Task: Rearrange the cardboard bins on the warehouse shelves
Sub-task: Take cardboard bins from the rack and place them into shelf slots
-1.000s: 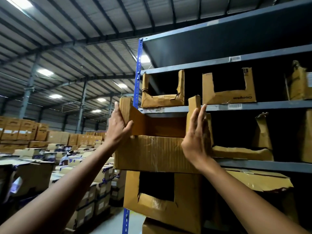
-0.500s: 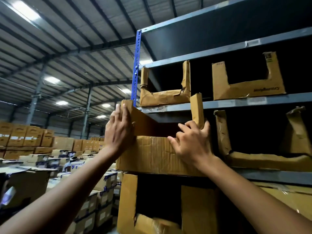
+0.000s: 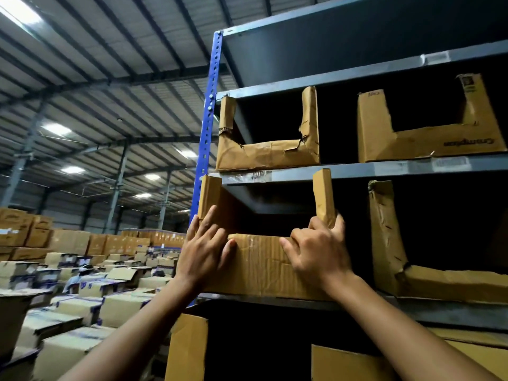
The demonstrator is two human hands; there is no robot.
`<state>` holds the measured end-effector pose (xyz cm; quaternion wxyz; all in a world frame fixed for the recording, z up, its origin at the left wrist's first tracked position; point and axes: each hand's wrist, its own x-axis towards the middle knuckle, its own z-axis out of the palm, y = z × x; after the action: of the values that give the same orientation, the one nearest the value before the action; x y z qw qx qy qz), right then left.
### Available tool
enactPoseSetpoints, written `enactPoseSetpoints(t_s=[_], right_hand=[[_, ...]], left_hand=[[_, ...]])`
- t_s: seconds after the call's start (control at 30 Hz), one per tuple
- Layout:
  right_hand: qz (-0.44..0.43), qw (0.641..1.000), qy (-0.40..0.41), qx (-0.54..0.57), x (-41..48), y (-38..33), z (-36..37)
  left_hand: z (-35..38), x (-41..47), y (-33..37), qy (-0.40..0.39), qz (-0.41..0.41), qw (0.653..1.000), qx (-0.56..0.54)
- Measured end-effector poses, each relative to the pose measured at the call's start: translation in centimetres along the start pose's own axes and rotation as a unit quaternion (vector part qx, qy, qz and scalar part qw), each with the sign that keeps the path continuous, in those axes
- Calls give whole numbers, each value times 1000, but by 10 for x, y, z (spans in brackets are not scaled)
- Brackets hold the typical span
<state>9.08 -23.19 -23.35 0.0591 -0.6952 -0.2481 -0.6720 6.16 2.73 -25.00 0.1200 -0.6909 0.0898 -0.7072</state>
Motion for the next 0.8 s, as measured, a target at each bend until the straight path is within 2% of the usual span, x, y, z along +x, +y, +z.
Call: enactPoseSetpoints(t_s=[0.3, 0.6, 0.8], right_hand=[[90, 996, -10, -14, -2, -29, 85], [83, 995, 3, -54, 4, -36, 115], [87, 994, -17, -72, 5, -35, 123]], left_hand=[[89, -16, -42, -2, -16, 998, -56], [127, -22, -59, 12, -19, 996, -86], [133, -24, -60, -5, -23, 996, -84]])
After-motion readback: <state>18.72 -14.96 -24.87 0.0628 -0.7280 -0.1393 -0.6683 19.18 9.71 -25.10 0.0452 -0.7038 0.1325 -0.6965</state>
